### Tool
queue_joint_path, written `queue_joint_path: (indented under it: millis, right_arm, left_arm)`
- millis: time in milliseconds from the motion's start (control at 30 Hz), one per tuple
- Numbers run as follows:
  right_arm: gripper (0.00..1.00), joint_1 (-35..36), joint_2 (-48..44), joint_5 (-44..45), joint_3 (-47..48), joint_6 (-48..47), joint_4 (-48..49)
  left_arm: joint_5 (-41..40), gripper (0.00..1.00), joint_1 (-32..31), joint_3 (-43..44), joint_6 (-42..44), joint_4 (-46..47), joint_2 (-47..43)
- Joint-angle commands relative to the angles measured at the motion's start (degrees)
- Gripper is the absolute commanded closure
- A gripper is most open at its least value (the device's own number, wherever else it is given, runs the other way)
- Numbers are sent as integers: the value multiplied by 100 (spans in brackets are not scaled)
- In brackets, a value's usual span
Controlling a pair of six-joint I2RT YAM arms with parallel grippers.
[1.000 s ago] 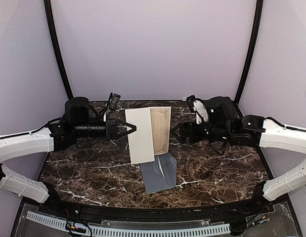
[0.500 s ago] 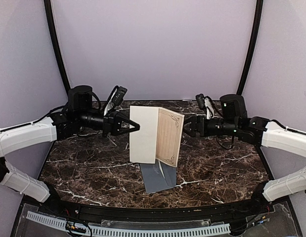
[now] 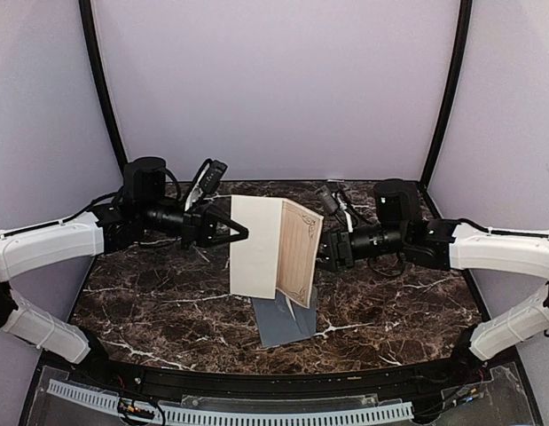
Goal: Place the letter into the envelope and seal it
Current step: Fold the letter.
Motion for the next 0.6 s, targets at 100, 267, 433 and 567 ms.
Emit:
queue_joint_path:
  millis: [100,267,433,567]
  right_arm:
    - [21,290,200,-515,253,-15,823]
    - [22,356,238,-628,196,120,1097]
    - [29,403,267,-553,138,255,1342]
    - [36,445,392,-615,118,384,1663]
  left_arm:
    - [137,100,12,-52,68,127,104]
    - [170,100,14,-52,59,145,159]
    - [233,100,12,-52,38,181,210]
    - [255,100,12,-50,29,191,233]
